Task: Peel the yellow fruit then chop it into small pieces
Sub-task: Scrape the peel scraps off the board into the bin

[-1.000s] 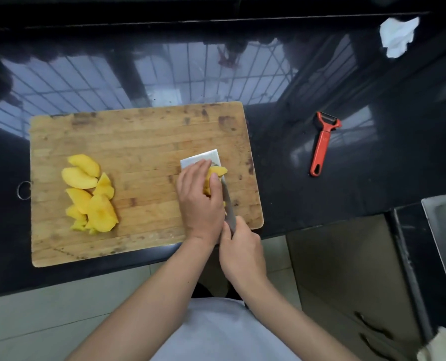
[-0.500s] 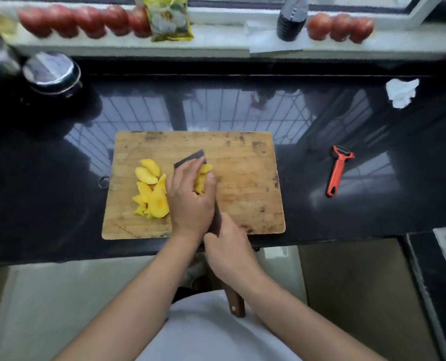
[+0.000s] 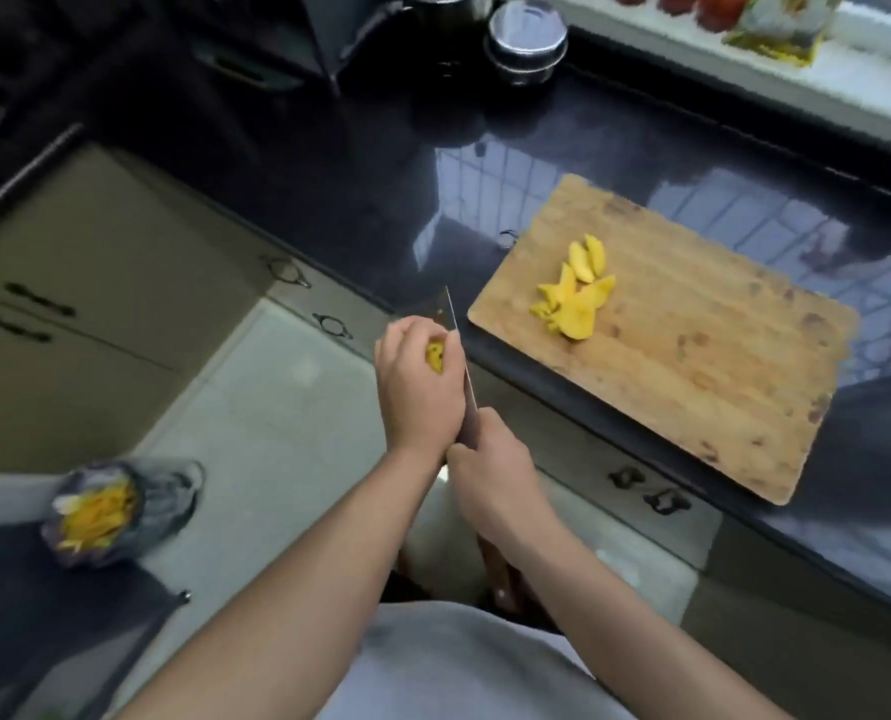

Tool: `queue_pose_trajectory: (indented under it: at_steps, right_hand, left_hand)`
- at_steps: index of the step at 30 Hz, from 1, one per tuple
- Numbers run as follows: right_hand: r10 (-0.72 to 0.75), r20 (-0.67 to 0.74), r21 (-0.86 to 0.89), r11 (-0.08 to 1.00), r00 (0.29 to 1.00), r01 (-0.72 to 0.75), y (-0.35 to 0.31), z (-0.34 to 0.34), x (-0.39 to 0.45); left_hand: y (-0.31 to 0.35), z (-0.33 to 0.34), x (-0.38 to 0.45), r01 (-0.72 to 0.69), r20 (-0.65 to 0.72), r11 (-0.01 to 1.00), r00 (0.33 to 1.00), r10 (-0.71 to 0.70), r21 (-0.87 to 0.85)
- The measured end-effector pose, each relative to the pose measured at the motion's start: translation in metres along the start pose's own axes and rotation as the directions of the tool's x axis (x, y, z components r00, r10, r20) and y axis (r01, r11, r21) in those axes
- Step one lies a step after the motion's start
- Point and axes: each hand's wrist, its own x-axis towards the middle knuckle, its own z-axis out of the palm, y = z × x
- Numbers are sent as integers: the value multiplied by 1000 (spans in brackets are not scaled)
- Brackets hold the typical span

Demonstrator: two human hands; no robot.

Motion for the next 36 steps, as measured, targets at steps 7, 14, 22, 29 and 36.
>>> queue_pose_trajectory:
  at_steps: [7,14,22,29,36]
  right_hand:
    - [-122,221,-132,979,968,153,-83,170,23]
    - [-136,418,-191,953,898,233,-145,456,91]
    - [-20,623,-303,916,782,264,-107,722,202]
    - [120,551,-366,924,826,110,-65,788,260]
    - [226,503,-384,923,834,-19,-65,770,294]
  left_hand:
    - [-135,-144,49,143,-196,989,972,-133,37]
    - [-388,-318,103,224,-332,970,926,-180,98]
    - [-676,-392,94,472,-401,845,846,-353,252]
    - [-814,-399,90,500,-331,760,861,-386,415]
    - [-885,-408,94,566,-39,421,627,-778,709]
